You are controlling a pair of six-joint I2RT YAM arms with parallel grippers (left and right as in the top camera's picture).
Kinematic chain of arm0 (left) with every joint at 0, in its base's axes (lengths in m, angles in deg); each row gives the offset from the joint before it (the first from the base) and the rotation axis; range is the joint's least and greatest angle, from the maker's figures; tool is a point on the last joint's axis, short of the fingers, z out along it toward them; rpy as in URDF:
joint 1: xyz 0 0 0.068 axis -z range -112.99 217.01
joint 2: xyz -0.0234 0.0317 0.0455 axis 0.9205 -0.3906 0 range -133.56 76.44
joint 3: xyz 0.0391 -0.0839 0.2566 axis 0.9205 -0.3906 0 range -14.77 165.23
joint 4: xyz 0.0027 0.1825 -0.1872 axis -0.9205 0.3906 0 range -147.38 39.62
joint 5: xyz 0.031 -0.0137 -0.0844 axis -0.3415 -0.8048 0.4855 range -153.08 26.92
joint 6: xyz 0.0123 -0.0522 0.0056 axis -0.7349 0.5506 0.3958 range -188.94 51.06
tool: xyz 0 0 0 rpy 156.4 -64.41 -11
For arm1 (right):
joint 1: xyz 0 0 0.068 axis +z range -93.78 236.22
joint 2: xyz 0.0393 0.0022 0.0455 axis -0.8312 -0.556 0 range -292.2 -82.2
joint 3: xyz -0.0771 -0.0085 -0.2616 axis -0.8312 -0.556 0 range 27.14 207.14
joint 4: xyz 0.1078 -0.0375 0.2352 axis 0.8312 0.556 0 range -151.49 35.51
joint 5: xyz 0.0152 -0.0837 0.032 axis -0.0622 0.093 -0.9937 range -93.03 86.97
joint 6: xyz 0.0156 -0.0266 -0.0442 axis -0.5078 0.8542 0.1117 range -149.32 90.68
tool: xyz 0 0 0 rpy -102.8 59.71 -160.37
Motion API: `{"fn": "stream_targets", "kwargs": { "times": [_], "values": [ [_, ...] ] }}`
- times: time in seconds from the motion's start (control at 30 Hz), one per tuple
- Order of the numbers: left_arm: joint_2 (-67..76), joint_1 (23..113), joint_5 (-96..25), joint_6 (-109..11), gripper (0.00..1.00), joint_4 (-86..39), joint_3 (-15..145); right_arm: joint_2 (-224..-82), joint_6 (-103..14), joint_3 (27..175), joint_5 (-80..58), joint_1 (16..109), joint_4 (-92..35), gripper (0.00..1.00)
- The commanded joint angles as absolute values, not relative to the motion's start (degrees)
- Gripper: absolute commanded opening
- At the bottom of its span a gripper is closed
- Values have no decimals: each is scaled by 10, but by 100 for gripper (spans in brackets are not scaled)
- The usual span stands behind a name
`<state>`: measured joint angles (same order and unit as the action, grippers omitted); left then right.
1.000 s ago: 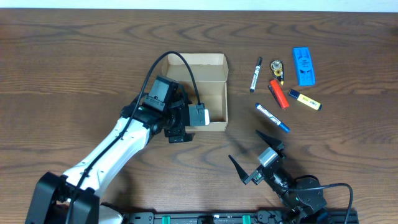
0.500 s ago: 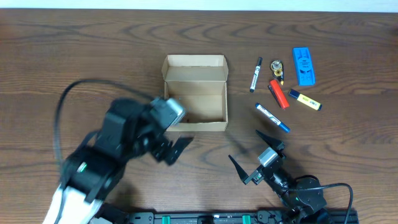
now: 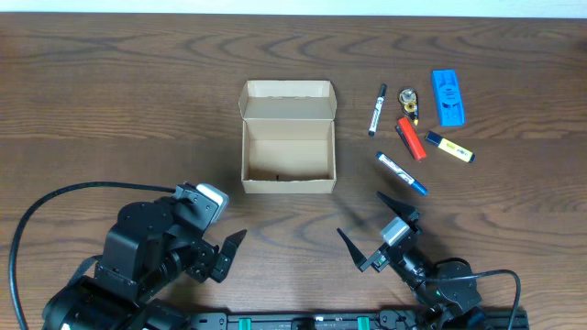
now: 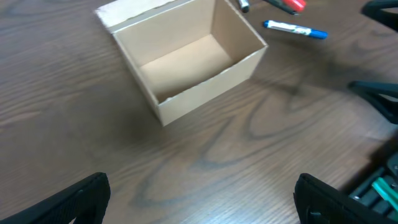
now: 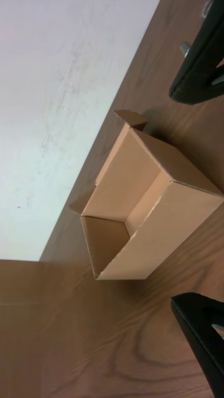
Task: Pack container
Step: 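Release the box and retract the left gripper to rest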
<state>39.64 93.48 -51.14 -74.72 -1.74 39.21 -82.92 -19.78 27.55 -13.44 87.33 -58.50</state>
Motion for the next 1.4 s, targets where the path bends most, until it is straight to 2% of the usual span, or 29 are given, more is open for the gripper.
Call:
{"fn": "stream_targets", "kwargs": {
  "times": [0.0, 1.27, 1.37],
  "values": [
    [398, 937, -549, -740, 95, -14, 401, -826, -190, 275, -129, 878, -582, 99],
    [398, 937, -547, -740, 95, -6, 401, -826, -190, 275, -134, 878, -584, 99],
    [398, 937, -547, -740, 95, -6, 401, -826, -240, 275, -180, 878, -587, 99]
  ]
}}
